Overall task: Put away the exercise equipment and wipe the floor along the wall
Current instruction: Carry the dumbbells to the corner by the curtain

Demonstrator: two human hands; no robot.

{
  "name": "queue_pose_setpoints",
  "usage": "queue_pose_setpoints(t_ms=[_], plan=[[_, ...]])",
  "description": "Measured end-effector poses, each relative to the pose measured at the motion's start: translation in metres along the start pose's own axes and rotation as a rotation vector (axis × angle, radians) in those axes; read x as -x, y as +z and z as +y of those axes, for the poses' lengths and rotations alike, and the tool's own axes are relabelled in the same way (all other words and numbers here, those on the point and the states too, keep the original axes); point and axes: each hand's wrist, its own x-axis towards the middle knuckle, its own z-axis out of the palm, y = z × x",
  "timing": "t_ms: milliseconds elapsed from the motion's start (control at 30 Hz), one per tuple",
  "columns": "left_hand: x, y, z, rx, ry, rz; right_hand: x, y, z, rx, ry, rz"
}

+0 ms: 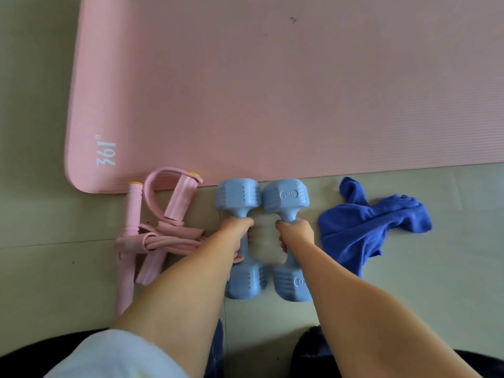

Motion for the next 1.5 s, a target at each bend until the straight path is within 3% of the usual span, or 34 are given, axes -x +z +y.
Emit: queue_pose_setpoints(t_ms=[167,300,500,900,1233,1500], plan=[[0.080,-0.014,0.021,-0.009,0.152,-0.006,0.061,-0.040,-0.018,-0.020,0.047,-0.007],[0.159,-0.034,0.039,-0.238,0.255,0.029,0.133,-0.082,-0.039,-0.054,0.075,0.035],[0.298,-0.075,0.056,-0.374,0.241,-0.011,0.244,-0.141,-0.080,-0.098,0.126,0.060],[0.528,-0.131,0.037,-0.386,0.204,0.028,0.468,-0.230,-0.118,-0.087,0.204,0.058],[0.624,-0.106,0.031,-0.707,0.396,-0.118,0.558,-0.295,-0.089,-0.302,0.194,0.163],[0.685,-0.019,0.064,-0.977,0.536,-0.037,0.555,-0.398,-0.049,-0.549,0.192,0.207]])
